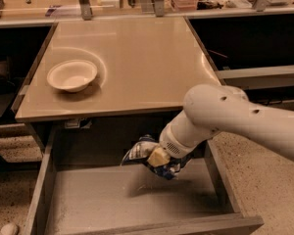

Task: Pick blue chip bag from top drawer and place on counter

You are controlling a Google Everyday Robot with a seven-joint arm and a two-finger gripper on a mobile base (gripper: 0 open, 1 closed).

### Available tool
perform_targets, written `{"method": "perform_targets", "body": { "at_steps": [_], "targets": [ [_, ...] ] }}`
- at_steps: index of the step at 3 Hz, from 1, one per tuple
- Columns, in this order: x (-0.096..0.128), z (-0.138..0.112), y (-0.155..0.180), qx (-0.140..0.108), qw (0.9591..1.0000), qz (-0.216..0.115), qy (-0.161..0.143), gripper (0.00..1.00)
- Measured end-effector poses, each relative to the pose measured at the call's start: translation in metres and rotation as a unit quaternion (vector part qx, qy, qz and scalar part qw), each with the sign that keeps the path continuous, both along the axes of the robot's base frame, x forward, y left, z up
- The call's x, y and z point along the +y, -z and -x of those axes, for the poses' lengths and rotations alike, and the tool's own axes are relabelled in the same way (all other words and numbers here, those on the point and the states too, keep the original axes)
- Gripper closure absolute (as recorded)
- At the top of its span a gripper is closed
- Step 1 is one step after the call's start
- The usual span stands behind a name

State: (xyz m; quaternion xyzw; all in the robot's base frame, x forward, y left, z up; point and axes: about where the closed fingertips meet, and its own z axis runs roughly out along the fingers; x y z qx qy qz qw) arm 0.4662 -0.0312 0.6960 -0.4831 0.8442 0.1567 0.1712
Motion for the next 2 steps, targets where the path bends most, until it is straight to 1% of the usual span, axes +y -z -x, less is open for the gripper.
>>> {"method": "perform_targets", "body": {
  "at_steps": [1, 2],
  "targets": [
    [-0.033, 0.002, -0.031, 0.012, 0.9998, 0.017, 0.002, 1.00],
    [-0.057, 0.001, -0.053, 0.011, 0.9993, 0.034, 0.013, 1.00]
  ]
}}
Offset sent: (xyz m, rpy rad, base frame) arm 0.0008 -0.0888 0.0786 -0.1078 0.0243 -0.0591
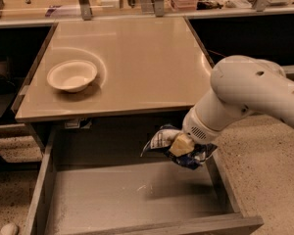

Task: Pick blue chip bag from top drawer and place on counter

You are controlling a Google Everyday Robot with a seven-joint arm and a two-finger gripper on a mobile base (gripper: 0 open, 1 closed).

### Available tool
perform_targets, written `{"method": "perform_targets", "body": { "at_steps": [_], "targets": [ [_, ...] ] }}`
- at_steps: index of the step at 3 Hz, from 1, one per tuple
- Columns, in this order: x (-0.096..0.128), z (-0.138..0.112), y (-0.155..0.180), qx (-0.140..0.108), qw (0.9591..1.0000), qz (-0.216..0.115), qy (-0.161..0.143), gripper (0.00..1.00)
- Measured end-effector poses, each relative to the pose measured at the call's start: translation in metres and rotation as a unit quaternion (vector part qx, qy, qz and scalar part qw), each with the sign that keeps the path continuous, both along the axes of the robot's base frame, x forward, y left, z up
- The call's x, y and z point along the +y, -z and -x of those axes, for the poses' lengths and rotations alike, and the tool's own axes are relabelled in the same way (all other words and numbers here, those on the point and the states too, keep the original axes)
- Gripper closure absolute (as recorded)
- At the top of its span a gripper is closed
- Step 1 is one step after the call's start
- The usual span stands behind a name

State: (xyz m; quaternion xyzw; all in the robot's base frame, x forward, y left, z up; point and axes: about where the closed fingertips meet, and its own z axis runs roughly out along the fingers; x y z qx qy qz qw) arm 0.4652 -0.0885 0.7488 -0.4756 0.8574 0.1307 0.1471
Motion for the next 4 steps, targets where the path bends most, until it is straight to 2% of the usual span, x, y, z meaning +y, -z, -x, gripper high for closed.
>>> {"method": "perform_targets", "body": {
  "at_steps": [1, 2, 3, 4],
  "targets": [
    [-0.025, -0.006, -0.032, -0.031, 0.9990, 0.020, 0.027, 1.00],
    [-0.041, -0.017, -0.067, -0.071, 0.9958, 0.036, 0.046, 1.00],
    [-0.049, -0.027, -0.097, -0.110, 0.9914, 0.047, 0.053, 1.00],
    [-0.039, -0.049, -0.107, -0.132, 0.9899, 0.038, 0.036, 1.00]
  ]
}}
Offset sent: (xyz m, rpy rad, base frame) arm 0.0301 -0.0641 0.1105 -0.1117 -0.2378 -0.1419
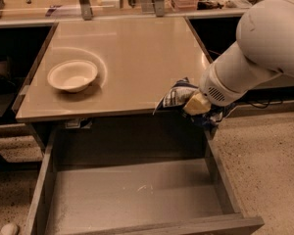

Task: Pick blue chip bag from top drawer and place on counter

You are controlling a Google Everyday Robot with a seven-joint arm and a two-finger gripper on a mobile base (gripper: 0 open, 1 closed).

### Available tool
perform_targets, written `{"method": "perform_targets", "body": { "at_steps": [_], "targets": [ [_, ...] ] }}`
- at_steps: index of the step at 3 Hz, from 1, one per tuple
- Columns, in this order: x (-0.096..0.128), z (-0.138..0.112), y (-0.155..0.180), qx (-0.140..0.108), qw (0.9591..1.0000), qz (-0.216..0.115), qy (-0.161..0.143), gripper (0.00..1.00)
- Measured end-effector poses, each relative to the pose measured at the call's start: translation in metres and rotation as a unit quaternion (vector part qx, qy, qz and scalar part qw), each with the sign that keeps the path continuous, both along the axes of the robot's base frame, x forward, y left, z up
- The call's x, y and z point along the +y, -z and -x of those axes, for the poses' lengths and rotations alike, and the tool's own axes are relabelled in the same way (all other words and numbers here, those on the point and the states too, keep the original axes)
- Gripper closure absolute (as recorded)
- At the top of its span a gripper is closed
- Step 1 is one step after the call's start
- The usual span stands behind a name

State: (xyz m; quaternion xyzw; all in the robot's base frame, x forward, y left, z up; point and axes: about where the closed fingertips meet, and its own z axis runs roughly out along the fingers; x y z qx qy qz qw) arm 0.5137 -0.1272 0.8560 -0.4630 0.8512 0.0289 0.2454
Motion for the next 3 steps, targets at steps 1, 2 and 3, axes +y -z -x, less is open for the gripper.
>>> {"method": "perform_targets", "body": {
  "at_steps": [1, 2, 3],
  "targets": [
    [0.036, -0.031, 0.019, 0.001, 0.9982, -0.035, -0.048, 1.00],
    [0.062, -0.058, 0.033, 0.004, 0.9953, -0.058, -0.077, 1.00],
    [0.062, -0.058, 0.032, 0.004, 0.9953, -0.058, -0.077, 1.00]
  ]
}}
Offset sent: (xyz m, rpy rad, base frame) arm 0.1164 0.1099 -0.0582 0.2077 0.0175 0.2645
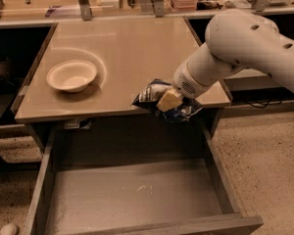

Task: Pick blue chip bag from top drawer and place on counter

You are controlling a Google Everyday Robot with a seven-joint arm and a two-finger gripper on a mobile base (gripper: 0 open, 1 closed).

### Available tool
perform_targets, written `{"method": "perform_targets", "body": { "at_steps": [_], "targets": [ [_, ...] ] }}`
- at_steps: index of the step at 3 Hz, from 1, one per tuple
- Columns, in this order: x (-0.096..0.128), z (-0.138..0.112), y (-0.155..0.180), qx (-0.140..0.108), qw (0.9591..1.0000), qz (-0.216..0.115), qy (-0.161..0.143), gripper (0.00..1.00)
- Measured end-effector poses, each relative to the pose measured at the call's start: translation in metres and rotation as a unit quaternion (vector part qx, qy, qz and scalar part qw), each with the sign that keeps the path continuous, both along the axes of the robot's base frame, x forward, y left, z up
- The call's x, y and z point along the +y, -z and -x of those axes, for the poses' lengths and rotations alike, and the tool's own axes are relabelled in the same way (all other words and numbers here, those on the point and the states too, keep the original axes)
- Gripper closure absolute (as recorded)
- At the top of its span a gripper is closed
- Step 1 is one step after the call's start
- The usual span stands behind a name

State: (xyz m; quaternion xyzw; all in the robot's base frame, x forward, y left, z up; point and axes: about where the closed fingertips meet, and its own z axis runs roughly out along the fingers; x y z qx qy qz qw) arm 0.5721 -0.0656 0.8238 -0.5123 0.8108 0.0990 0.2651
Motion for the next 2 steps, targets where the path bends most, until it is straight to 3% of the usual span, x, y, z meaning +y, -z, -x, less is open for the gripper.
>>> {"method": "perform_targets", "body": {
  "at_steps": [2],
  "targets": [
    [0.0128, -0.0118, -0.0006, 0.002, 0.9999, -0.009, -0.012, 1.00]
  ]
}}
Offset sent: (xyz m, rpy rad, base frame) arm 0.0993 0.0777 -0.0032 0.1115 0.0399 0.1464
